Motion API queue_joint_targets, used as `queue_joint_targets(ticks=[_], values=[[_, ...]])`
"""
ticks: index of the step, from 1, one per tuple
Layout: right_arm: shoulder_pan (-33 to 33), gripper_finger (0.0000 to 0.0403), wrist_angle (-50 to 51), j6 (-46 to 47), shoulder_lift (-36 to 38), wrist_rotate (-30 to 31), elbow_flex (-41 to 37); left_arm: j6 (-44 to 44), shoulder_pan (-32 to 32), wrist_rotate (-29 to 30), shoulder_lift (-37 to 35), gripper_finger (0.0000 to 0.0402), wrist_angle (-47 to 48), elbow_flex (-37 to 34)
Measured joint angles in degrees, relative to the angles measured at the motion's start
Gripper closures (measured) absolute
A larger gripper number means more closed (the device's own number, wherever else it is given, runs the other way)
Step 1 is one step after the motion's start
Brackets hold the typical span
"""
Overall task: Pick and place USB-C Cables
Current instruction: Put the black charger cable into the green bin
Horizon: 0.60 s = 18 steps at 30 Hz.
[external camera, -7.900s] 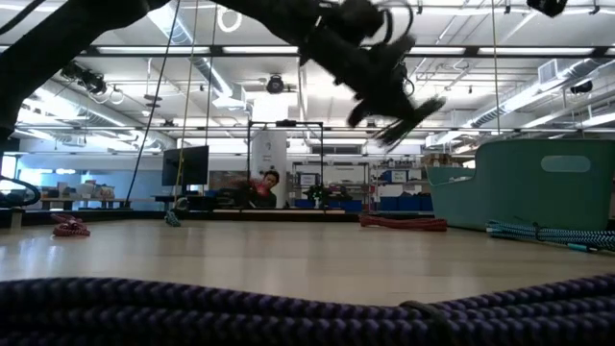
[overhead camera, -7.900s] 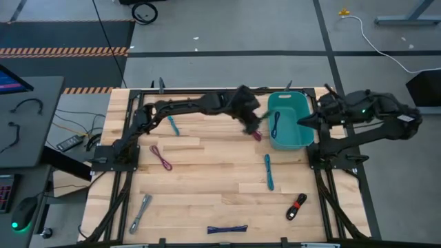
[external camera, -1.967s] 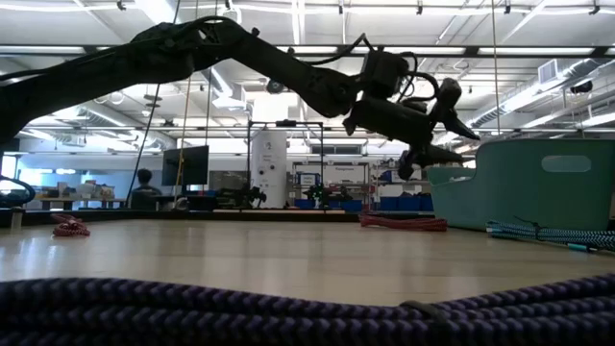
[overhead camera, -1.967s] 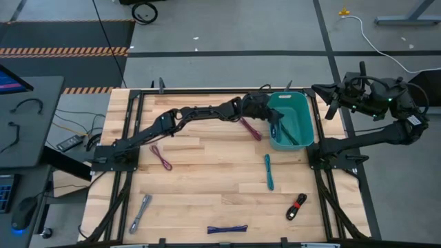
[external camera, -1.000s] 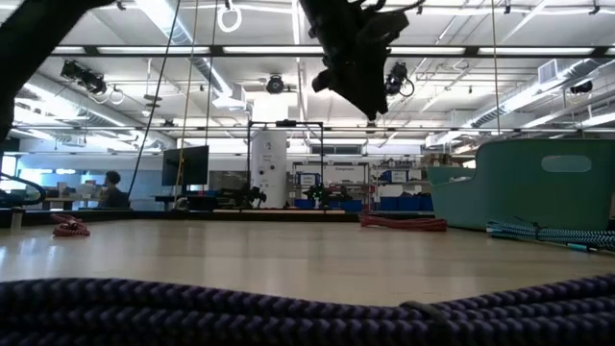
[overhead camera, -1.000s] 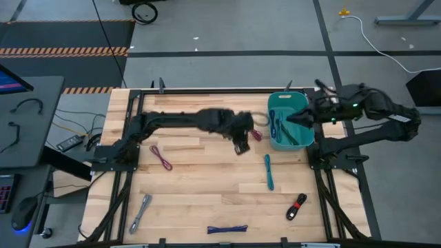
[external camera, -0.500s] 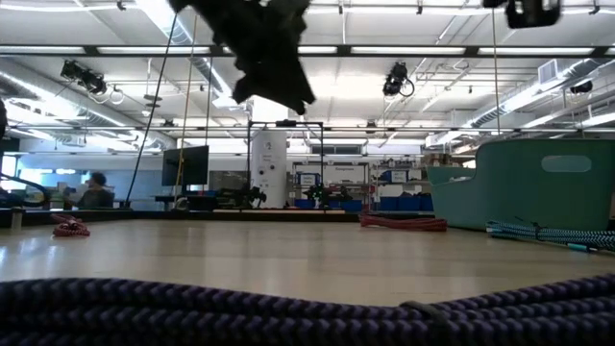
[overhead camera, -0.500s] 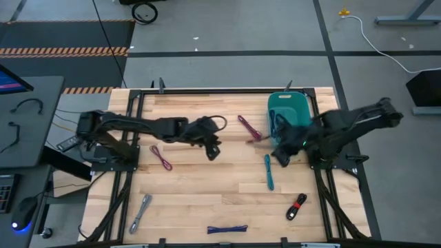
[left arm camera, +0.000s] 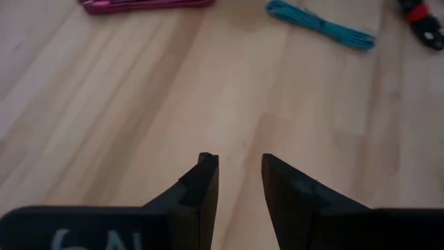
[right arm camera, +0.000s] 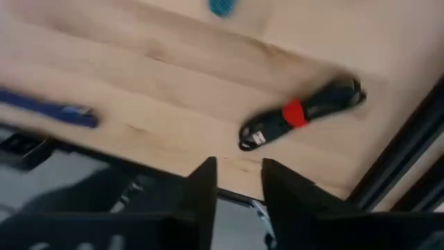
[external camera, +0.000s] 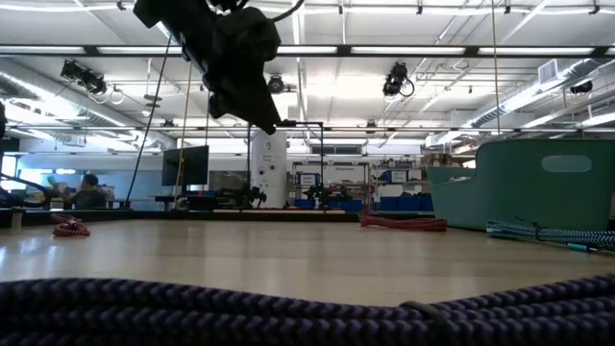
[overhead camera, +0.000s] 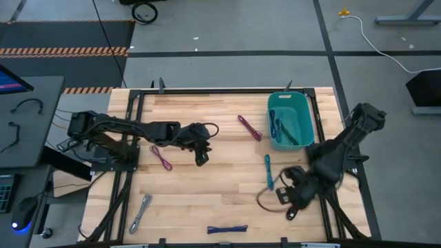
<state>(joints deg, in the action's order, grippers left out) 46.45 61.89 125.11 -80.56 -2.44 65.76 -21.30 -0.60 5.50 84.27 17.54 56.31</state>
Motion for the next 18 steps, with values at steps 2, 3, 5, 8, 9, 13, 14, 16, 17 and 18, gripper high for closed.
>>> queue_joint_targets(ticks=[2, 3, 5, 8, 9, 13, 14, 16, 17, 18], values=[[2.2, 0.0249, -2.2, 3.8, -1.2, -1.0, -2.0, 0.1, -0.6, -0.5, 0.0, 0.0285, -0.7, 0.0], [2.4, 0.0237, -3.0, 4.3, -2.0, -4.2, -2.7, 0.1, -0.8, -0.7, 0.0, 0.0285, -0.9, 0.0], [2.2, 0.0215, -2.8, 5.0, -4.1, -6.2, -4.4, 0.1, -1.4, -0.9, 0.0, 0.0285, -1.3, 0.0], [2.1, 0.0186, -7.5, 5.0, -5.6, -6.1, -7.6, 0.0, -2.0, -0.9, 0.0, 0.0285, -1.8, 0.0], [2.2, 0.0179, -9.7, 5.0, -5.7, -6.2, -9.0, -0.1, -2.3, -0.9, 0.0, 0.0285, -1.8, 0.0], [2.1, 0.0157, -18.1, 5.7, -5.8, -8.9, -15.6, 0.0, -3.2, -1.8, 0.0, 0.0285, -1.8, 0.0], [2.1, 0.0155, -18.9, 5.9, -5.8, -9.6, -16.8, 0.0, -3.2, -2.2, 0.0, 0.0285, -1.8, 0.0], [2.2, 0.0153, -19.9, 6.3, -5.7, -10.5, -18.9, -0.1, -3.2, -2.8, 0.0, 0.0285, -1.8, 0.0], [2.2, 0.0153, -20.5, 6.3, -5.6, -10.5, -19.7, -0.1, -3.2, -2.8, 0.0, 0.0285, -1.8, 0.0], [2.1, 0.0153, -21.5, 6.3, -5.6, -10.5, -20.6, -0.1, -3.2, -2.8, 0.0, 0.0285, -1.9, 0.0]])
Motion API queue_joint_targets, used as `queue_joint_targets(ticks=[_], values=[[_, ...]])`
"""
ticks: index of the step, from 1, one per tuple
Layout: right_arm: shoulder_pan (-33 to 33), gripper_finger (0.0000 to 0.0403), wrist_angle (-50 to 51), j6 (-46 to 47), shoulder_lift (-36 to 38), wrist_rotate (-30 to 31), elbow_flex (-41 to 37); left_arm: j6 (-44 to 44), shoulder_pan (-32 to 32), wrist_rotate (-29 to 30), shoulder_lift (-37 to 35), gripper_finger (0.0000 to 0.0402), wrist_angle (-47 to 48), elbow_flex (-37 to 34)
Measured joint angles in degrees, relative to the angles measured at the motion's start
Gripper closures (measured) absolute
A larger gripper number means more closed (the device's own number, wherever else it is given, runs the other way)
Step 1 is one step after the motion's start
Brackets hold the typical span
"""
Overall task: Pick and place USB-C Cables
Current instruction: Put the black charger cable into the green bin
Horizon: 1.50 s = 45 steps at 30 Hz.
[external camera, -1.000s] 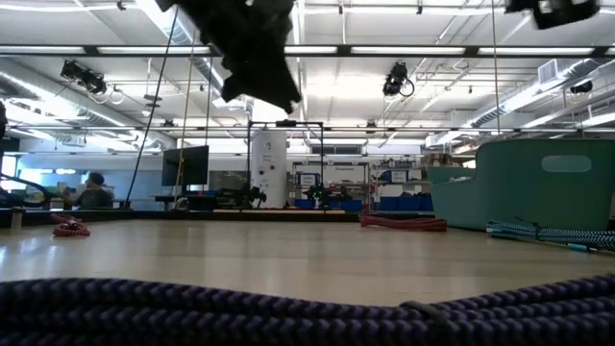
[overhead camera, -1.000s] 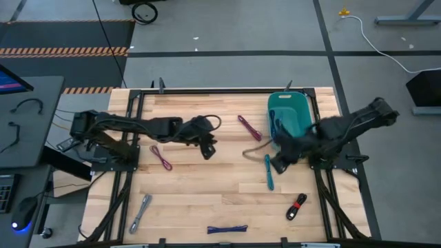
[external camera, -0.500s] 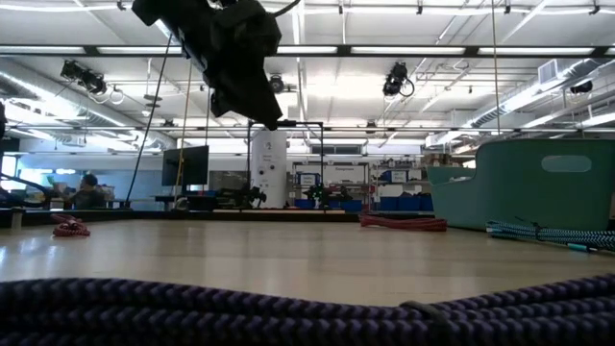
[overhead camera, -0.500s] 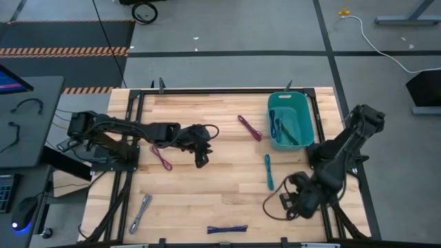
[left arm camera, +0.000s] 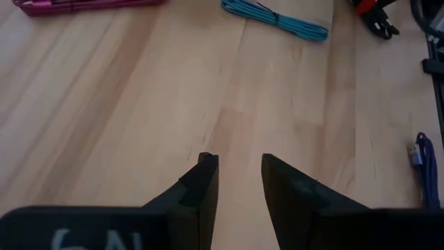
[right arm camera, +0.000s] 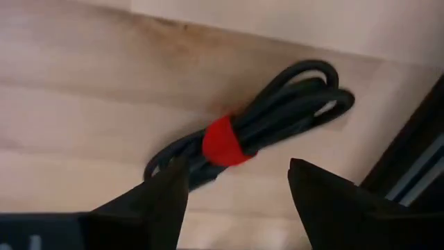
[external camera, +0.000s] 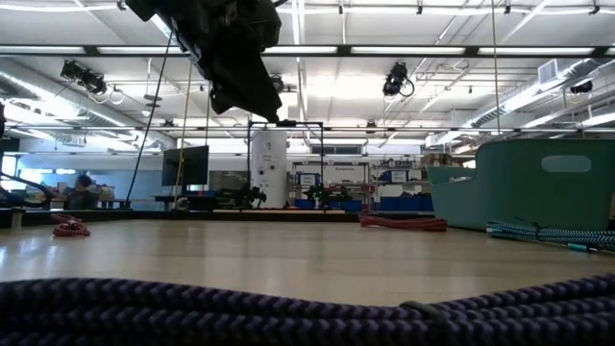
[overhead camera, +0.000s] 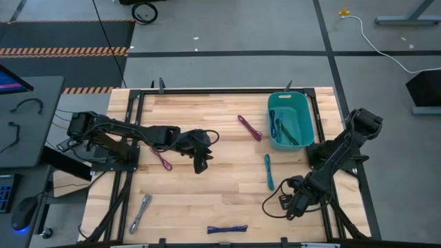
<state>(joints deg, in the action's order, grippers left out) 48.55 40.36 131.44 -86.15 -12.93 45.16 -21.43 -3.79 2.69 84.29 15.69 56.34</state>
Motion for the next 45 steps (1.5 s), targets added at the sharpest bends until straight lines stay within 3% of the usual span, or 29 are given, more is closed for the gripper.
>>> queue_joint_targets(ticks=[9, 12, 17, 18, 22, 28, 32, 37, 42, 45], values=[[-1.2, 0.0188, -13.6, -0.7, 0.2, 0.8, -9.6, -1.4, 0.6, 0.0, 0.0, 0.0285, -0.4, 0.0], [-1.2, 0.0239, -13.6, -1.5, 0.2, 2.5, -10.2, -2.0, 0.6, 0.0, 0.0, 0.0285, -1.4, 0.0], [-1.2, 0.0361, -12.4, -6.2, 0.9, 3.5, -9.0, -2.0, 0.6, 0.0, 0.0, 0.0285, -2.3, 0.0], [-1.4, 0.0365, -11.3, -7.1, 1.6, 3.8, -8.3, -2.0, 0.6, 0.1, 0.0, 0.0285, -2.4, 0.0], [-2.9, 0.0365, -3.0, -8.7, 6.3, 10.0, -2.3, -2.0, 0.6, 0.9, 0.0, 0.0285, -3.1, 0.0], [-9.1, 0.0365, 14.5, -15.9, 16.8, 28.0, 9.4, -1.9, 1.2, 2.6, 0.0, 0.0285, -6.5, 0.0], [-17.6, 0.0365, 29.0, -24.5, 23.1, 38.0, 17.5, -1.9, 2.4, 2.6, 0.0, 0.0285, -8.5, 0.0], [-35.8, 0.0365, 43.2, -41.7, 29.6, 44.4, 23.8, -1.9, 4.4, 2.6, 0.0, 0.0285, -8.9, 0.0], [-57.6, 0.0365, 39.0, -67.5, 33.1, 42.7, 21.7, -3.0, 6.1, 2.6, 0.0, 0.0285, -8.9, 0.0], [-68.3, 0.0365, 30.0, -81.3, 32.0, 36.2, 18.0, -5.3, 7.2, 2.7, 0.0, 0.0285, -9.1, 0.0]])
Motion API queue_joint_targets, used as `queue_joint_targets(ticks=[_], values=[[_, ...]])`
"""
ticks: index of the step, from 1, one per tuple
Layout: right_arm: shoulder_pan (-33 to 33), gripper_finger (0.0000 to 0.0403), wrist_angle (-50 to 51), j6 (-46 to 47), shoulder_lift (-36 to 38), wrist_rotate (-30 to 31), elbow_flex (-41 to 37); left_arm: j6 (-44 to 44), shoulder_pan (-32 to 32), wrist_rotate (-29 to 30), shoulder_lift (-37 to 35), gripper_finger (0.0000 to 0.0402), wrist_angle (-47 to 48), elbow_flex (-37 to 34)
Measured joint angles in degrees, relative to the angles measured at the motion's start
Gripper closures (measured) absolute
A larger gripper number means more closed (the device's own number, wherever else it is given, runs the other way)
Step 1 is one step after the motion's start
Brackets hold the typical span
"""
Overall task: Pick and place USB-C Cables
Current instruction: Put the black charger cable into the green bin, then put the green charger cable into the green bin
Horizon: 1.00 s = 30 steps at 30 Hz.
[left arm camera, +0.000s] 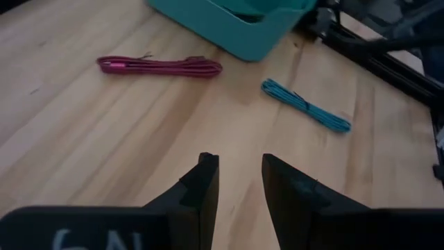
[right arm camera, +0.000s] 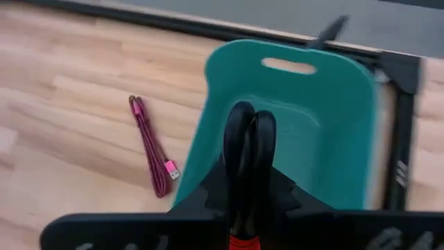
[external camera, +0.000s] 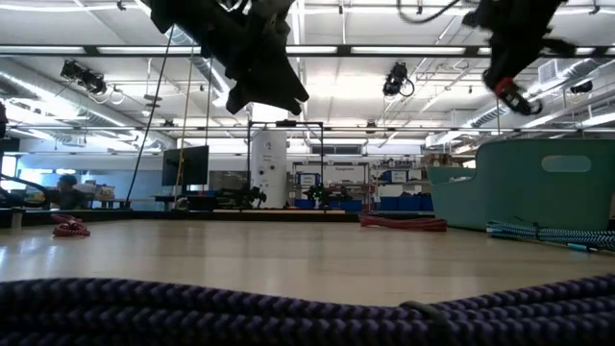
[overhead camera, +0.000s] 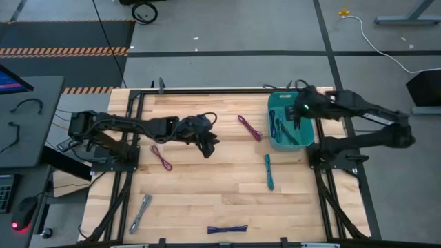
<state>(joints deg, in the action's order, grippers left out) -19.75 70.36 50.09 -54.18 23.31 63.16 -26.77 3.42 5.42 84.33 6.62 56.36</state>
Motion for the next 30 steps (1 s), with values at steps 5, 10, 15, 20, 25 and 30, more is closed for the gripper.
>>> queue_joint_targets(ticks=[5, 10, 15, 20, 25, 30], values=[[-13.0, 0.0365, -8.6, -14.2, -6.9, -7.2, -6.8, -3.4, 1.4, 1.2, 0.0, 0.0285, -0.1, 0.0], [-21.1, 0.0365, -9.9, -22.0, -14.3, -8.8, -10.4, -7.2, 1.9, 1.2, 0.0, 0.0285, -0.1, 0.0], [-23.7, 0.0352, -14.6, -25.9, -18.5, -11.2, -11.4, -9.3, 1.9, 2.5, 0.0, 0.0285, -0.1, 0.0], [-24.8, 0.0328, -15.7, -26.0, -20.1, -11.2, -11.3, -10.5, 1.9, 3.8, 0.0, 0.0285, -1.6, 0.0], [-25.5, 0.0280, -15.9, -25.8, -19.5, -11.2, -11.3, -10.2, 1.9, 3.8, 0.0, 0.0285, -3.1, 0.0], [-24.2, 0.0238, -16.4, -24.3, -15.8, -11.3, -11.3, -9.6, 1.9, 3.8, 0.0, 0.0285, -3.1, 0.0]])
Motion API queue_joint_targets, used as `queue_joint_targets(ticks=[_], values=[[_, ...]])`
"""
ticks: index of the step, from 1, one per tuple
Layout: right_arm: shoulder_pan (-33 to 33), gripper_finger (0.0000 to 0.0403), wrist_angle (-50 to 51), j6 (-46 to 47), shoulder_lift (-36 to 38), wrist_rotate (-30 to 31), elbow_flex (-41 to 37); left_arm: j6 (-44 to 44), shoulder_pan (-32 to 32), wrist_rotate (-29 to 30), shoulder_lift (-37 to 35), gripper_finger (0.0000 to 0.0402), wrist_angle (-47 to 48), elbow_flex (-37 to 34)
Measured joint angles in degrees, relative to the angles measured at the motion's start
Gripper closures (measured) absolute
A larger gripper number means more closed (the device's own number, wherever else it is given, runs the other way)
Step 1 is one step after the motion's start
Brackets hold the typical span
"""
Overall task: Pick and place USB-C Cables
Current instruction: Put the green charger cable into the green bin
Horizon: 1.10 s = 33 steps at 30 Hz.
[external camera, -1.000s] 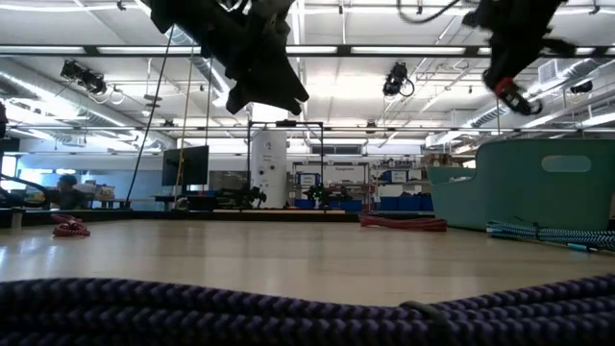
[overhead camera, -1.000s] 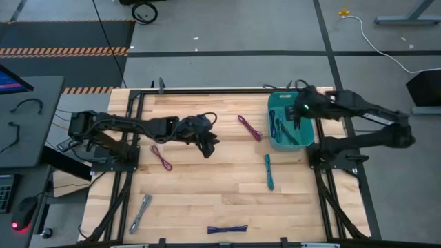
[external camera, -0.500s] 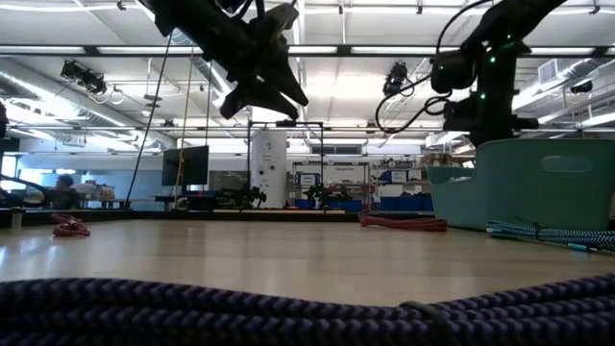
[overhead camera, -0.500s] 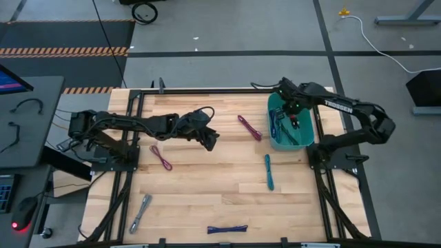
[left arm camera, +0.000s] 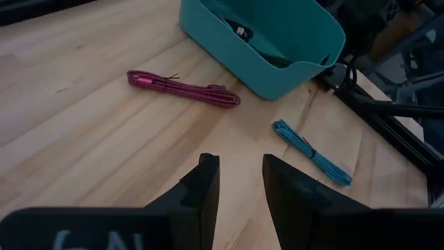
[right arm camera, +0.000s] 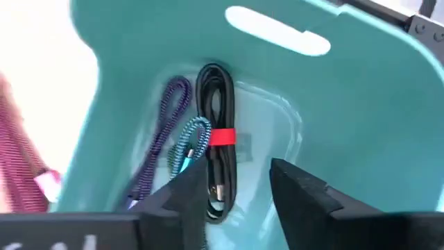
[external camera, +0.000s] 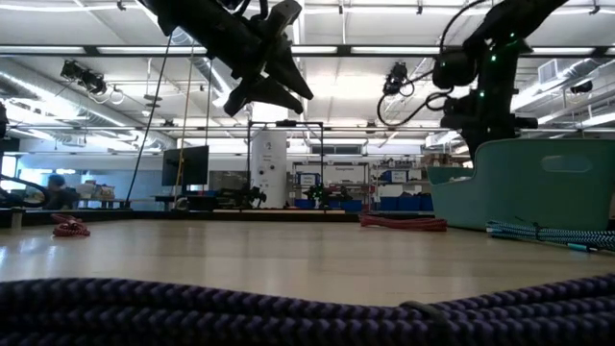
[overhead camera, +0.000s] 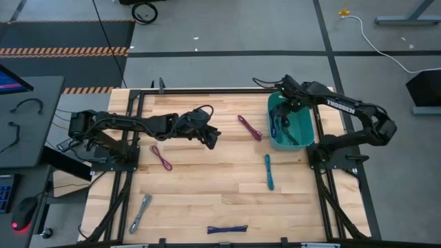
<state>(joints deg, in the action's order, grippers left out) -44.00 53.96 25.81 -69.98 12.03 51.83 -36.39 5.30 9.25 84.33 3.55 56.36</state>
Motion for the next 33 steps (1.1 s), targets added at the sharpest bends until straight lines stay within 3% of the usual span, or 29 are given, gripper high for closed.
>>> queue_joint_targets(ticks=[5, 11, 16, 22, 27, 33], values=[[6.5, 0.0233, -2.7, 8.8, 5.5, -2.9, 0.0, 2.4, -0.3, 0.0, 0.0, 0.0285, 0.0, 0.0], [24.4, 0.0247, -11.0, 22.5, 9.4, -0.9, 0.0, 5.8, -0.4, -4.7, 0.0, 0.0285, 0.1, 0.0], [41.7, 0.0264, -16.9, 35.3, 6.9, 2.1, 0.1, 9.3, -0.4, -9.4, 0.0, 0.0285, 0.7, 0.0], [59.2, 0.0290, -16.1, 60.2, 0.6, -1.1, 0.1, 13.1, -0.4, -15.1, 0.0, 0.0285, 4.3, 0.0], [66.7, 0.0313, -9.1, 77.8, -5.1, -8.0, 0.1, 16.3, -0.4, -17.7, 0.0, 0.0285, 8.8, 0.0], [68.1, 0.0318, -4.9, 79.3, -12.8, -10.2, 0.1, 20.3, -0.4, -17.7, 0.0, 0.0285, 10.5, 0.0]])
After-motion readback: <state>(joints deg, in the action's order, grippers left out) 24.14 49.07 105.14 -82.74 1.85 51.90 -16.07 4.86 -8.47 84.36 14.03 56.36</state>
